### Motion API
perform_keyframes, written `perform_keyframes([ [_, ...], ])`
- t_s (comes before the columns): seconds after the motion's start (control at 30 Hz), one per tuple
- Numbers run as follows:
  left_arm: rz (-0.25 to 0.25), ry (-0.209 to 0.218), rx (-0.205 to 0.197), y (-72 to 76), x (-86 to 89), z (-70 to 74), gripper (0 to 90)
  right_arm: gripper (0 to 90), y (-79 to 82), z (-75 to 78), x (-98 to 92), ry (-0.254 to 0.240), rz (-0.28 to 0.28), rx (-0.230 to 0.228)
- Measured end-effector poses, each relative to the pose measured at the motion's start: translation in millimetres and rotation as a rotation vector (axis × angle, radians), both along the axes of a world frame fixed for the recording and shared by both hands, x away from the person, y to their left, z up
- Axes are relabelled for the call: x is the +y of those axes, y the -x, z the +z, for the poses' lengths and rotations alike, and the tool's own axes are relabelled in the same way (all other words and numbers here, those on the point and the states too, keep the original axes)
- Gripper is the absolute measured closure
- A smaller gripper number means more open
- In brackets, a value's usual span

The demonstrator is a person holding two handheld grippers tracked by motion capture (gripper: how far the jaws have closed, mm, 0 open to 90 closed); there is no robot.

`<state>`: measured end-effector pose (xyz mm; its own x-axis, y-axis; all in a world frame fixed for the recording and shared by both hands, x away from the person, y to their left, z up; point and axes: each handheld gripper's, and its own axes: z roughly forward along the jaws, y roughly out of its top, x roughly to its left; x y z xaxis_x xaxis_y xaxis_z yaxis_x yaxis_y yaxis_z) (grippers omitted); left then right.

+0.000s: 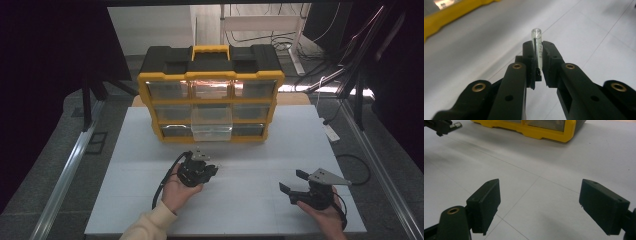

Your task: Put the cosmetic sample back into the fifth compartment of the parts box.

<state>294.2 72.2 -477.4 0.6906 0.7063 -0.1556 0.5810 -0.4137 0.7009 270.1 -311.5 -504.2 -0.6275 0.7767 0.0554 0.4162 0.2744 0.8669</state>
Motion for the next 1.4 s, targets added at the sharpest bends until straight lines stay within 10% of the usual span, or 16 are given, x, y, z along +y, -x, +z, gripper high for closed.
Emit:
perform_keyframes([
  [1.4,-0.029,0.101,-0.1,17.1,31.4,44.5,80.8,17.3,0.6,-0.1,1.8,0.03,0.006,-0.012],
])
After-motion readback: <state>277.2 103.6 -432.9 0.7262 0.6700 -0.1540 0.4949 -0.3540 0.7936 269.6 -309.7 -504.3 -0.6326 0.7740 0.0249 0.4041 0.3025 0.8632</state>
